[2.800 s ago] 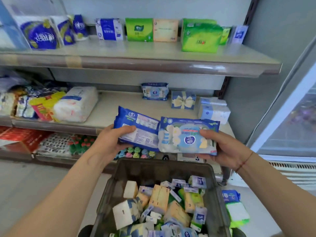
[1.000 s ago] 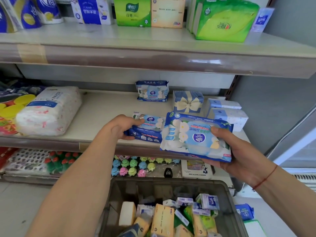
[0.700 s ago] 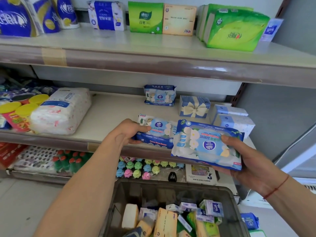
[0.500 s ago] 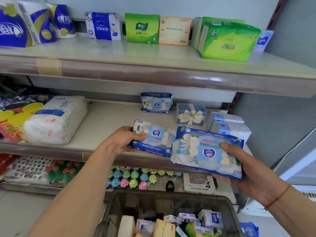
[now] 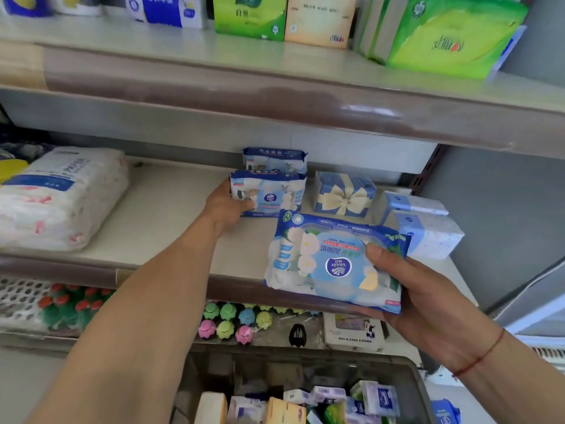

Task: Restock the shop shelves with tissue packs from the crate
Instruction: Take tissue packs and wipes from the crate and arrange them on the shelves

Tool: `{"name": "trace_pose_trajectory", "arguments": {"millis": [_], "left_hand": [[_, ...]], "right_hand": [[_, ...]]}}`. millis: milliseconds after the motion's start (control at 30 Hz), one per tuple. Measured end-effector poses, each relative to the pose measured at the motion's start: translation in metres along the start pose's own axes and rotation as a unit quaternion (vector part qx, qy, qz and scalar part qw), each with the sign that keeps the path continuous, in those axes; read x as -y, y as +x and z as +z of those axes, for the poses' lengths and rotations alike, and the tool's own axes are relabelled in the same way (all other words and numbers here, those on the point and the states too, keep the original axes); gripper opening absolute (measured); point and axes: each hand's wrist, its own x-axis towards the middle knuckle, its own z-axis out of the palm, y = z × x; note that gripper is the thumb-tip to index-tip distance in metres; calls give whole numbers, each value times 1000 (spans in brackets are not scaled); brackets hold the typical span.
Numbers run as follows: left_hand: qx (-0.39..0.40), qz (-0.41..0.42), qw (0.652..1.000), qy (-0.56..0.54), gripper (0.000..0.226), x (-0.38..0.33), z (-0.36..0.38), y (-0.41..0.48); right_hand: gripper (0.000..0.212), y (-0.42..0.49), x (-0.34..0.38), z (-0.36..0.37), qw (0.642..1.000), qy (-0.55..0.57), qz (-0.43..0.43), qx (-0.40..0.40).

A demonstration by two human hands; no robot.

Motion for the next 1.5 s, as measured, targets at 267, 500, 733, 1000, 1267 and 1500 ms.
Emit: {"name": "trace_pose_trajectory", "arguments": {"millis": [267, 500, 733, 1000, 1267, 1500], "left_hand": [[24, 10, 998, 59, 49, 16, 15, 47], [13, 47, 987, 156, 49, 27, 12, 65], [-38, 52, 991, 117, 46, 17, 7, 42], [41, -67, 992, -96, 48, -62, -32, -113], [198, -62, 977, -50, 64, -126, -31, -238], [182, -98, 972, -110, 69, -110, -31, -242]], "right_hand": [[30, 27, -14, 9, 999, 14, -36, -26], [44, 57, -19, 26, 999, -10, -46, 7], [40, 54, -19, 23, 998, -26, -61, -8], [38, 13, -16, 23, 998, -17, -59, -17], [29, -30, -12, 28, 997, -23, -75, -10], [45, -45, -8, 8, 995, -83, -60, 9]]}}
